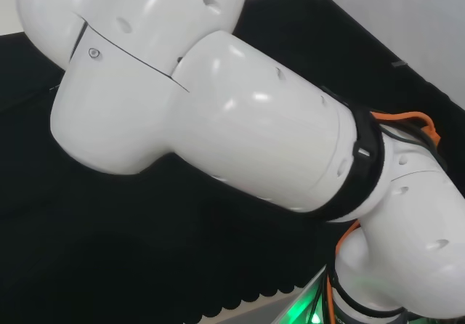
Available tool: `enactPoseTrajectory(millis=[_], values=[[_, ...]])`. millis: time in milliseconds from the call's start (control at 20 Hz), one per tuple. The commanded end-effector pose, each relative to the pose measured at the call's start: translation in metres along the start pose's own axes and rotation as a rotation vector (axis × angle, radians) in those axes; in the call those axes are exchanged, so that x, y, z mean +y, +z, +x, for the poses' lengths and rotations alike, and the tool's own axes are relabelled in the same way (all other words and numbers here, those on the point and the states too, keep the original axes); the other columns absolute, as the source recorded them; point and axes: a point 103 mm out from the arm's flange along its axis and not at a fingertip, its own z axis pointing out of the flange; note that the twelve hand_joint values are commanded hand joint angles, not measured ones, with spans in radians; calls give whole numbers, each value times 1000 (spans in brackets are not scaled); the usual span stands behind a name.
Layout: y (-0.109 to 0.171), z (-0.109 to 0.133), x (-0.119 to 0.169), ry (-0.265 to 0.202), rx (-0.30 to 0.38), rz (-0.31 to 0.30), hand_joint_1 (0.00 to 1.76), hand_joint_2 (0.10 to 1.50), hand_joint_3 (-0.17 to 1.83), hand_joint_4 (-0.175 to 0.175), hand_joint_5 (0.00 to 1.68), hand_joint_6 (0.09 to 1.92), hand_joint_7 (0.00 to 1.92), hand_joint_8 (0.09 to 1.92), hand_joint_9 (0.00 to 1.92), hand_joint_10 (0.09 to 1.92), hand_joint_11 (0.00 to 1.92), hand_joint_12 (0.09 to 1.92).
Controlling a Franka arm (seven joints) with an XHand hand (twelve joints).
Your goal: Turn on the heater.
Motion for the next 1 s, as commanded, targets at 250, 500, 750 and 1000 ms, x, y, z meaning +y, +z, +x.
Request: enactPoseTrajectory(millis=[250,500,750,1000], values=[[-51,-27,-105,59,60,-37,1298,403,1327,-13,148,87,1634,1529,1699,1493,1500,1329],[-68,-41,-139,85,97,-112,1243,457,1190,-15,138,87,1579,1295,1637,1277,1438,1312],[-84,-61,-161,102,149,-171,1173,479,1127,-15,132,87,1508,1028,1554,989,1219,1313],[-94,-81,-182,146,189,-232,1113,490,1086,-15,127,87,1407,870,1425,882,967,1344]])
